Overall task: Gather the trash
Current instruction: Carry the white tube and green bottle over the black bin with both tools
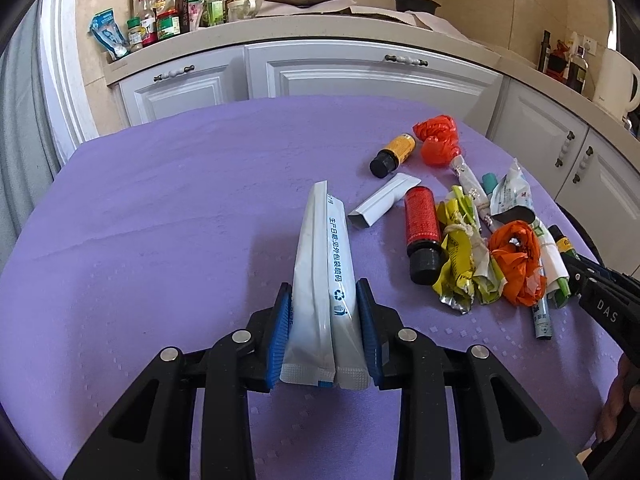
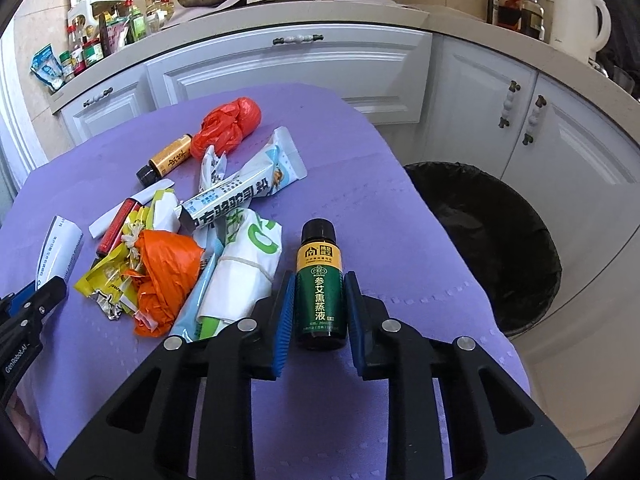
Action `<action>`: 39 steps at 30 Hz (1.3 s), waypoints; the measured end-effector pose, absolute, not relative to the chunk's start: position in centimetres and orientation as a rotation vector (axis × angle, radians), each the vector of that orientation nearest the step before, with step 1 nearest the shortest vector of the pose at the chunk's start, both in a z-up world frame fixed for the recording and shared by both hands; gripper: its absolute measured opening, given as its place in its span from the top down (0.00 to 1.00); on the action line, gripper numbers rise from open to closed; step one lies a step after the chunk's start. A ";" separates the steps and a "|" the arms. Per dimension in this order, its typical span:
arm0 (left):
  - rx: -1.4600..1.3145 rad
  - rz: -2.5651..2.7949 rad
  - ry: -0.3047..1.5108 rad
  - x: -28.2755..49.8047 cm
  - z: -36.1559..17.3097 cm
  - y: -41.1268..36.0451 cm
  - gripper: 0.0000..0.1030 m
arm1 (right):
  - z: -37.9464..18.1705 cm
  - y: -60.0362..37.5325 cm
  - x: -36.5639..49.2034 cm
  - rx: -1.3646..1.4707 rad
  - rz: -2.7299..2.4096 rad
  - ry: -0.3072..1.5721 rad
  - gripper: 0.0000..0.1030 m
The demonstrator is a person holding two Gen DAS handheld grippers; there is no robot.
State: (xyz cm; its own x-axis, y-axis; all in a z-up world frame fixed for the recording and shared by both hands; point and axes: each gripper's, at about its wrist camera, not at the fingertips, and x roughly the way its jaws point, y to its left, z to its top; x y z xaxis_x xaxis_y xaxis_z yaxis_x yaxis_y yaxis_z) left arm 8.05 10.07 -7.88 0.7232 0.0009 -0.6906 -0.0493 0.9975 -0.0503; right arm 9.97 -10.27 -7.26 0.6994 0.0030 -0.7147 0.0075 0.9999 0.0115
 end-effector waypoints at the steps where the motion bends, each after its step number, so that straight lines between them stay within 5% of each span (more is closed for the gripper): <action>1: -0.068 0.026 0.759 8.0 -7.8 10.0 0.68 | -7.2 -10.4 9.9 0.018 -0.004 0.791 0.77; 39: 0.123 -0.337 0.675 11.2 -3.9 -11.6 0.68 | -3.7 -26.2 8.0 0.104 -0.282 0.596 0.77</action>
State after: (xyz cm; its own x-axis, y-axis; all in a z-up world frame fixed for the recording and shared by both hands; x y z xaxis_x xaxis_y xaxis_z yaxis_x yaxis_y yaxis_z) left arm 11.15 -11.59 -3.91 0.7291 -0.2651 -0.6310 0.3443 0.9388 0.0034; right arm 7.97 -26.15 -3.73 0.7908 -0.2316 -0.5666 0.2913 0.9565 0.0156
